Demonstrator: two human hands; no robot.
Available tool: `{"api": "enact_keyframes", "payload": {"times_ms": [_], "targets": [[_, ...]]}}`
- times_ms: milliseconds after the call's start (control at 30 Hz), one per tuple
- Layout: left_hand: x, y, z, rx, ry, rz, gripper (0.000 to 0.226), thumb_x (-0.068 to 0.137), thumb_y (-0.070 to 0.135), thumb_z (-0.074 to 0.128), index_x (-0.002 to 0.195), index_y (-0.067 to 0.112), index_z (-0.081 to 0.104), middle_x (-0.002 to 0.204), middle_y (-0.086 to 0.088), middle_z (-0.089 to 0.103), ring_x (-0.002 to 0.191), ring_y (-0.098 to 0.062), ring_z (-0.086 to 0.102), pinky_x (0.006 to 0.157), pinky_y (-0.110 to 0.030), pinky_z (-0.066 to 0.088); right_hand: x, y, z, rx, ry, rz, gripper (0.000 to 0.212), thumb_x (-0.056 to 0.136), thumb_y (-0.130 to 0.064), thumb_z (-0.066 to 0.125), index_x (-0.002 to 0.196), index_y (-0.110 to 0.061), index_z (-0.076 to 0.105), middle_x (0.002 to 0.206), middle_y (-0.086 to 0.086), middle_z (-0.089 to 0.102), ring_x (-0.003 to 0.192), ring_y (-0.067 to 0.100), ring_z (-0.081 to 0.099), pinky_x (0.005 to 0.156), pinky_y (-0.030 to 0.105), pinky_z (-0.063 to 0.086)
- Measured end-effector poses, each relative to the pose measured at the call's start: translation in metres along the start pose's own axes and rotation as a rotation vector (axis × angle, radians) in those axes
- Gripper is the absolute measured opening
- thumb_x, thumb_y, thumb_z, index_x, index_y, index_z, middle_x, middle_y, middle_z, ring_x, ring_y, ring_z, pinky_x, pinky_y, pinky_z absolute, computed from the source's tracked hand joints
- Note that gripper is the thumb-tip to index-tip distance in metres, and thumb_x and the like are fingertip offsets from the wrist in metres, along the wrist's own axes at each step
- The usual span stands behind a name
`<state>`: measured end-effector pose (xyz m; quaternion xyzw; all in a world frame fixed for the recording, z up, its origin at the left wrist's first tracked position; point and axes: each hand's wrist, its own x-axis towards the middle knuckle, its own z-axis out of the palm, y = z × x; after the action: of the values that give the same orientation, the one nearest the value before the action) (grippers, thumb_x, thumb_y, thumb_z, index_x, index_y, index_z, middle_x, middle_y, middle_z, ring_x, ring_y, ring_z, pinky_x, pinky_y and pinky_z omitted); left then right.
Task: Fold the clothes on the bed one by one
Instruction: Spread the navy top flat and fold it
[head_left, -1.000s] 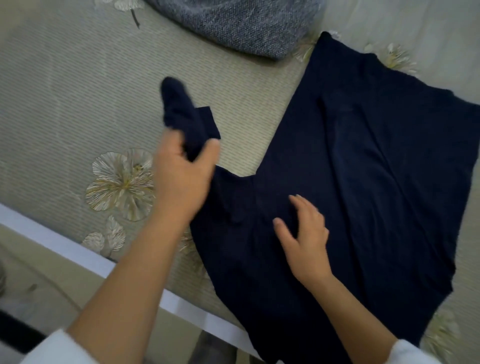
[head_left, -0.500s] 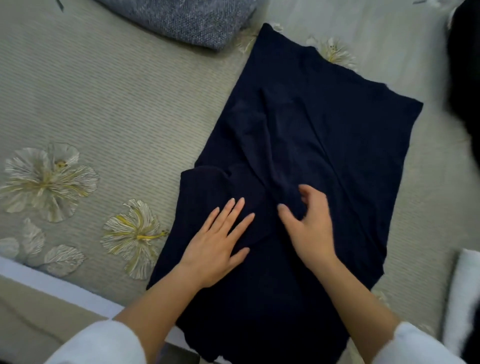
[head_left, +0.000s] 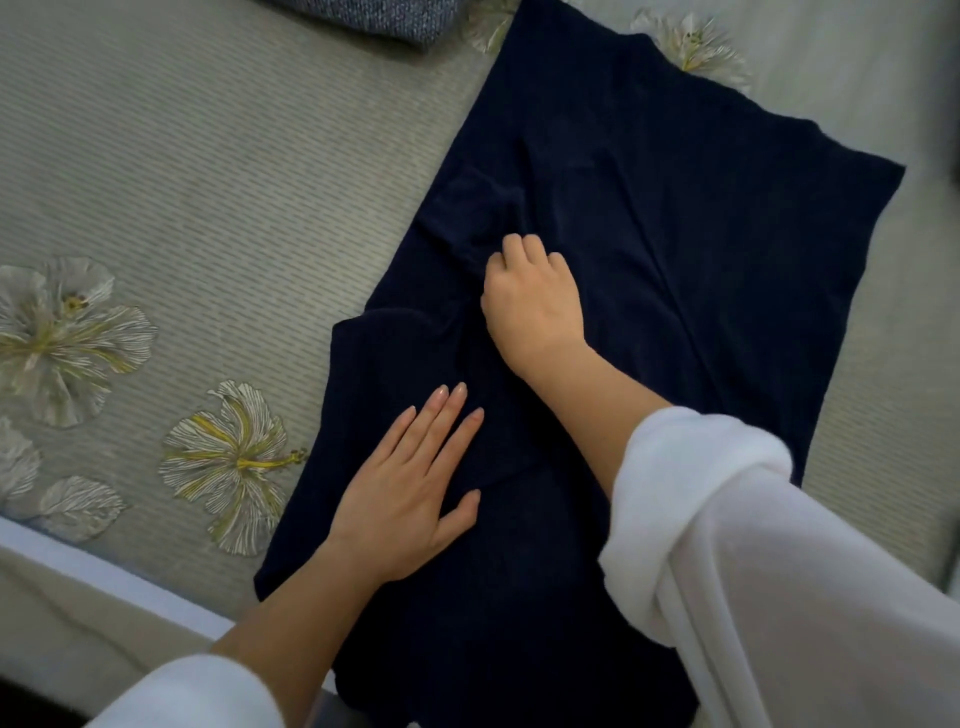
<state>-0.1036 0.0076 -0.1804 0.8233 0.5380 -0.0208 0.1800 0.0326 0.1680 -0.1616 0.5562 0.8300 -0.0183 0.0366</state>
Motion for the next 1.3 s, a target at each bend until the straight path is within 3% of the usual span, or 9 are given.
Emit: {"api": "enact_keyframes", "payload": {"times_ms": [67, 200, 367, 733, 800, 900, 1100, 1200, 1300], "targets": [[0.0, 0.0, 0.0, -0.014, 0.003, -0.008, 0.071, 0.092, 0.048, 0.037, 0.152, 0.014, 0.02, 0.16, -0.007, 0.011, 0.148, -0.018, 0.007, 0.119, -0.036, 0.009, 0.009, 0.009, -0.008, 0.279, 0.002, 0.137, 0.022, 0.093, -0.009, 0.045, 0.104, -0.008, 0.064, 0.112, 0.007, 0.059, 0.104, 0.023, 0.052, 0.082, 0.032, 0.038], [0.0, -0.001, 0.0, -0.023, -0.005, -0.007, 0.074, 0.091, 0.047, 0.039, 0.153, 0.014, 0.014, 0.161, -0.006, 0.008, 0.148, -0.019, 0.007, 0.119, -0.037, 0.009, 0.0, 0.058, -0.043, 1.346, 0.481, 0.98, 0.027, 0.088, -0.006, 0.048, 0.067, -0.015, 0.063, 0.07, -0.002, 0.057, 0.075, 0.019, 0.052, 0.064, 0.037, 0.045], [0.001, 0.0, 0.001, 0.003, -0.017, 0.015, 0.069, 0.09, 0.046, 0.038, 0.152, 0.024, 0.016, 0.16, -0.005, 0.012, 0.148, -0.02, 0.009, 0.119, -0.038, 0.01, -0.078, 0.122, -0.035, 2.215, 0.376, 1.325, 0.03, 0.086, -0.006, 0.05, 0.112, -0.009, 0.064, 0.114, 0.01, 0.068, 0.104, 0.027, 0.065, 0.088, 0.037, 0.054], [-0.004, 0.013, -0.013, -0.092, 0.029, 0.083, 0.051, 0.099, 0.035, 0.03, 0.149, 0.034, 0.025, 0.16, -0.007, 0.013, 0.148, -0.026, 0.006, 0.12, -0.04, 0.001, -0.096, 0.169, -0.038, 1.684, 0.572, 1.222, 0.016, 0.087, -0.006, 0.062, 0.085, -0.02, 0.054, 0.092, 0.001, 0.069, 0.088, 0.019, 0.066, 0.073, 0.033, 0.058], [-0.007, 0.022, -0.014, -0.072, -0.046, 0.125, 0.051, 0.1, 0.042, 0.025, 0.151, 0.038, 0.018, 0.162, -0.002, 0.005, 0.149, -0.023, -0.002, 0.119, -0.039, -0.003, -0.111, 0.169, -0.031, 1.537, 0.502, 1.225, 0.012, 0.09, -0.012, 0.062, 0.099, -0.017, 0.057, 0.101, 0.0, 0.067, 0.096, 0.017, 0.064, 0.083, 0.035, 0.057], [-0.006, 0.024, -0.014, -0.08, -0.093, 0.118, 0.054, 0.099, 0.052, 0.019, 0.151, 0.042, 0.007, 0.162, 0.003, -0.003, 0.147, -0.016, -0.014, 0.117, -0.034, -0.012, -0.127, 0.163, -0.015, 0.983, 0.3, 1.268, 0.061, 0.086, -0.019, 0.066, 0.139, -0.006, 0.038, 0.14, 0.012, 0.044, 0.128, 0.026, 0.045, 0.11, 0.043, 0.037], [0.011, -0.002, -0.017, -0.083, 0.087, -0.289, 0.06, 0.098, 0.05, 0.016, 0.152, 0.031, 0.0, 0.16, 0.0, -0.011, 0.146, -0.014, -0.017, 0.117, -0.031, -0.012, -0.129, 0.096, 0.005, 0.378, 0.014, 0.449, 0.072, 0.096, -0.044, 0.044, 0.154, -0.022, 0.007, 0.162, 0.008, -0.002, 0.148, 0.026, -0.005, 0.117, 0.043, 0.001], [0.009, -0.012, -0.008, -0.037, 0.027, -0.333, 0.062, 0.095, 0.055, 0.007, 0.15, 0.032, -0.011, 0.158, 0.001, -0.019, 0.143, -0.009, -0.025, 0.115, -0.028, -0.018, -0.137, 0.093, 0.022, 0.289, -0.25, 0.378, 0.066, 0.099, -0.056, 0.022, 0.152, -0.031, -0.007, 0.16, 0.002, -0.017, 0.146, 0.021, -0.02, 0.119, 0.042, -0.01], [0.008, -0.013, -0.004, -0.027, 0.024, -0.309, 0.061, 0.097, 0.054, 0.008, 0.15, 0.032, -0.011, 0.158, 0.001, -0.021, 0.143, -0.011, -0.025, 0.112, -0.025, -0.023, -0.147, 0.091, 0.022, 0.278, -0.176, 0.368, 0.066, 0.099, -0.054, 0.024, 0.153, -0.027, -0.005, 0.161, 0.004, -0.014, 0.147, 0.022, -0.017, 0.119, 0.041, -0.009]]}}
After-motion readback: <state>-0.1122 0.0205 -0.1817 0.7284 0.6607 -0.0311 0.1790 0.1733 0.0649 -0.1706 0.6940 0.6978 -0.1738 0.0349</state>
